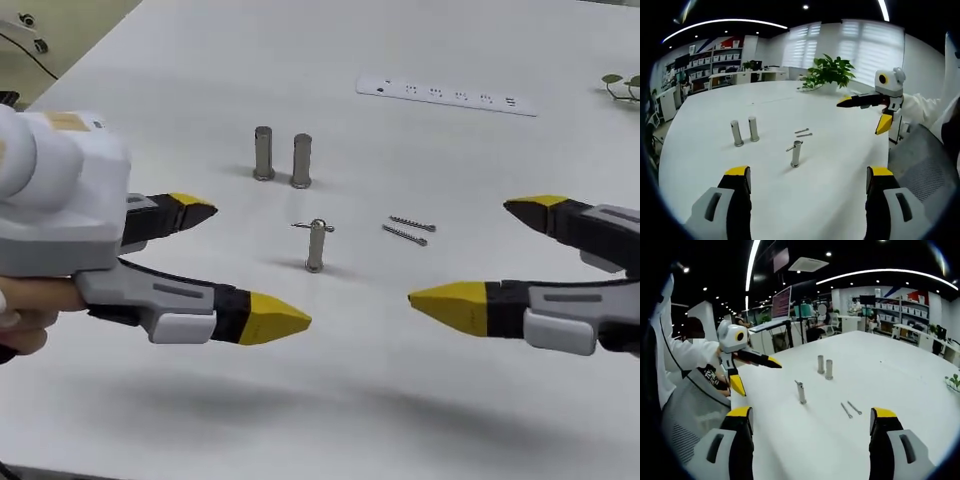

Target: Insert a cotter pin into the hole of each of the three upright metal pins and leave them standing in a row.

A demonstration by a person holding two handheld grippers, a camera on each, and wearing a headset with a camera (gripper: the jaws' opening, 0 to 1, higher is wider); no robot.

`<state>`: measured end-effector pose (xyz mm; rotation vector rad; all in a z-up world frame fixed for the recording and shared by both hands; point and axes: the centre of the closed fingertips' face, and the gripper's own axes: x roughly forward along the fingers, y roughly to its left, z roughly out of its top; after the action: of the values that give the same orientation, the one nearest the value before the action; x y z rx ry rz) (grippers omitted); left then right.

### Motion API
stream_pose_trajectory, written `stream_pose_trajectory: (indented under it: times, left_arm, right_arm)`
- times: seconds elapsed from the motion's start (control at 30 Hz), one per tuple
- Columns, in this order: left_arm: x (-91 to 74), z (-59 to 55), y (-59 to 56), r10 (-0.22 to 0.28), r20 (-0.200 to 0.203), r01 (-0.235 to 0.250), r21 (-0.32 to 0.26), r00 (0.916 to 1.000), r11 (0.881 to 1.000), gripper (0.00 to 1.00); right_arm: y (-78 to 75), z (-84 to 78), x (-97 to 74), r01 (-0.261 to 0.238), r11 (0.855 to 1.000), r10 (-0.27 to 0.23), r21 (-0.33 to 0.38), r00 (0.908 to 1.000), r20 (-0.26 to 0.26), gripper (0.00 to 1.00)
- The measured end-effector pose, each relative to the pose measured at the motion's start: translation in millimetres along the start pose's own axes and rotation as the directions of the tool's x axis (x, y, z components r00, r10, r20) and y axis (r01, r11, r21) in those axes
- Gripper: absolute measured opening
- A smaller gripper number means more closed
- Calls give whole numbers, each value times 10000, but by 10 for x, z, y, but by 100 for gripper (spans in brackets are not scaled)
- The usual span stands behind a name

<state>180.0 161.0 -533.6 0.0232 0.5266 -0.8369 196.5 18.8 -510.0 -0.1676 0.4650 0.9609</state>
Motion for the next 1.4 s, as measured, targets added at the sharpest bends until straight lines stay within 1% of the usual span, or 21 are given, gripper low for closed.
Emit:
stream_pose_trajectory:
  times: [0.07,0.1,0.13,0.17,0.2,0.23,0.43,0.47,0.53,0.7,0.73,0.8,0.9,0.93,1.0,1.03,1.1,1.17,1.23,1.3,1.4]
  left_arm:
    - [-7,12,46,98,46,-98,-62,9999,9999,95]
    - [-13,30,88,173,85,-172,-107,9998,9998,95]
    - [-15,35,98,191,93,-190,-122,9998,9997,95]
    - [-22,55,124,223,117,-222,-114,9997,9997,95]
    - [-27,70,141,243,139,-242,-105,9996,9997,95]
    - [-33,96,171,286,179,-285,-87,9994,9996,95]
    - [-43,257,360,580,524,-574,-132,9969,9983,94]
    - [-41,321,401,657,768,-639,-254,9949,9976,93]
    - [-37,405,494,897,1003,-873,-282,9909,9958,92]
    - [13,522,691,1280,1152,-1263,-219,9851,9917,90]
    - [31,544,692,1324,1168,-1307,-227,9843,9912,89]
    - [59,582,763,1474,1205,-1455,-251,9817,9890,88]
    - [105,618,884,1792,1134,-1783,-177,9773,9838,86]
    - [106,617,954,2078,919,-2106,219,9738,9773,84]
    - [126,659,1003,2312,945,-2369,541,9683,9700,81]
    - [150,681,1009,2281,987,-2331,424,9686,9715,81]
    - [175,719,1031,2309,1124,-2374,484,9665,9702,77]
    - [219,736,1061,2287,1154,-2349,430,9666,9711,74]
    - [273,718,1104,2341,1064,-2393,383,9664,9702,73]
    - [325,660,1168,2537,696,-2581,629,9648,9641,70]
    - [377,629,1213,2600,619,-2637,618,9636,9626,66]
  right_arm:
    - [23,-9,-7,-60,9998,61,177,10000,-19,98]
    - [24,-15,-13,10,9995,-9,302,10000,-42,98]
    - [-7,-35,-17,218,9990,-213,380,9997,-133,98]
    - [-17,-52,-24,300,9990,-293,340,9994,-208,98]
    - [-13,-111,-32,259,9990,-240,368,9984,-508,98]
    - [-15,-133,-36,296,9988,-273,390,9979,-579,98]
    - [-5,-209,-69,352,9968,-309,714,9978,-593,98]
    - [-3,-221,-71,370,9964,-324,758,9976,-607,98]
    - [-6,-244,-79,409,9959,-354,810,9970,-682,98]
    - [-35,-261,-106,561,9942,-499,914,9964,-680,98]
    - [-38,-259,-108,578,9940,-516,925,9964,-676,98]
    - [-46,-260,-119,606,9937,-543,947,9962,-681,98]
    - [-51,-266,-135,633,9933,-567,971,9960,-694,98]
    - [-58,-268,-139,668,9933,-601,945,9956,-722,98]
    - [-62,-271,-147,679,9935,-613,908,9954,-735,98]
    - [-64,-276,-154,683,9932,-613,941,9953,-751,98]
    - [-75,-289,-159,738,9927,-659,958,9944,-830,98]
    - [-76,-299,-164,754,9924,-669,975,9939,-873,98]
    - [-76,-299,-168,771,9912,-682,1073,9941,-846,98]
    - [-80,-304,-175,796,9908,-705,1092,9939,-847,98]
    - [-99,-320,-186,871,9900,-772,1112,9928,-912,98]
